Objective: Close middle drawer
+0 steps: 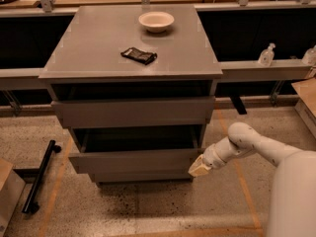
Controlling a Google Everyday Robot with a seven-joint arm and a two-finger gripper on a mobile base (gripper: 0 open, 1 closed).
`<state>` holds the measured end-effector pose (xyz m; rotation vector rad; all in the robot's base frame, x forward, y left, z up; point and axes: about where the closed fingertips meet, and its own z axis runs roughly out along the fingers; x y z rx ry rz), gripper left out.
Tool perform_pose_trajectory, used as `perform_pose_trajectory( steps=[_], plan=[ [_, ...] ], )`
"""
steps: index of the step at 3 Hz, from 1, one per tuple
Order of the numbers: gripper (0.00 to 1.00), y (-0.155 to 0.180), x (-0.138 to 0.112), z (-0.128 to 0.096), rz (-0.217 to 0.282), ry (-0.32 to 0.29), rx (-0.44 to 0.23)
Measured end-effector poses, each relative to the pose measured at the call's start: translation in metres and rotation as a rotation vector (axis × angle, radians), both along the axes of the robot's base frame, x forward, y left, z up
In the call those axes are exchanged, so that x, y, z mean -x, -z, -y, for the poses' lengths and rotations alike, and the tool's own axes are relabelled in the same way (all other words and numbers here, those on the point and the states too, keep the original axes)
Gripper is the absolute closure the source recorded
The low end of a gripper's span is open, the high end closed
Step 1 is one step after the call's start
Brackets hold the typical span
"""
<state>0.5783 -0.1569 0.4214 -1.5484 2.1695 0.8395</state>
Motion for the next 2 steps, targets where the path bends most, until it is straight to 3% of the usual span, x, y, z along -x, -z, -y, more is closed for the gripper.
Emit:
perform_pose_trajectory(
  steps=[1, 2],
  plan=[
    [1.0, -0.0041, -0.057, -0.0156, 0.105, -0.04, -0.04],
    [0.82, -0.0056, -0.0604, -0.0149, 0.115, -0.04, -0.041]
  ],
)
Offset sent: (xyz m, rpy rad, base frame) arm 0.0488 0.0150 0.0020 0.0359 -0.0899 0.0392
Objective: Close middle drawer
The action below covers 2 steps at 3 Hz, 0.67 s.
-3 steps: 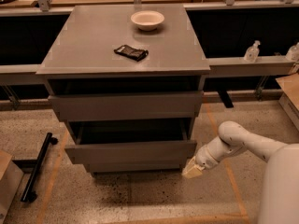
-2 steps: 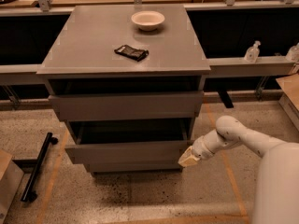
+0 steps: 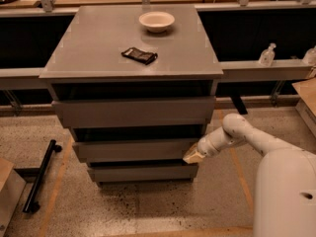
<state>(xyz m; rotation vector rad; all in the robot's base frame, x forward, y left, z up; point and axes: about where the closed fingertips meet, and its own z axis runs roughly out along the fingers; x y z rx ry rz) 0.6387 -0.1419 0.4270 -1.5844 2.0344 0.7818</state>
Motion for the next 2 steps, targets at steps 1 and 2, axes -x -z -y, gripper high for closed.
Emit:
perform_pose_trajectory(
  steps=[1, 2],
  plan=[
    [0.58, 0.0022, 0.0011, -0.0026, -0.004, -0.004, -0.002],
    [0.36, 0.004, 0.0022, -0.0047, -0.008, -0.007, -0.003]
  ],
)
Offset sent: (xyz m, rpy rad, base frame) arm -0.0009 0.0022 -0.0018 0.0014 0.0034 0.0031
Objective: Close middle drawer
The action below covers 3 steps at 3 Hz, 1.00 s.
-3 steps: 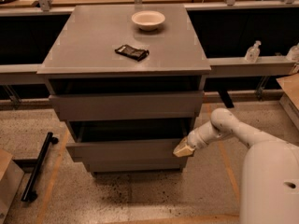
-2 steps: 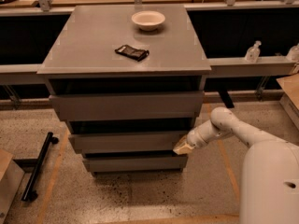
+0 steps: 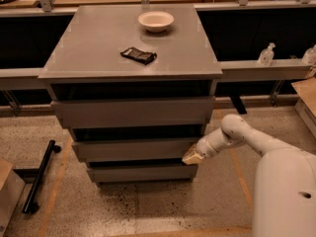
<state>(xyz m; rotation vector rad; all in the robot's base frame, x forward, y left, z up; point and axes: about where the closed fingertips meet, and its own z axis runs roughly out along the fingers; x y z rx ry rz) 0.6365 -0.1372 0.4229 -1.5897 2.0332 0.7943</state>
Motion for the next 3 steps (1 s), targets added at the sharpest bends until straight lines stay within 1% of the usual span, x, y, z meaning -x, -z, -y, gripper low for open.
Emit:
perform_pose_trajectory(
  steps=[1, 2, 3],
  plan=[
    [0.12, 0.0021, 0.0011, -0.0026, -0.004, -0.004, -0.002],
    [0.0, 0.004, 0.0022, -0.0048, -0.008, -0.007, -0.003],
    [0.0, 0.0041, 0.0022, -0.0049, -0.008, -0.007, -0.003]
  ],
)
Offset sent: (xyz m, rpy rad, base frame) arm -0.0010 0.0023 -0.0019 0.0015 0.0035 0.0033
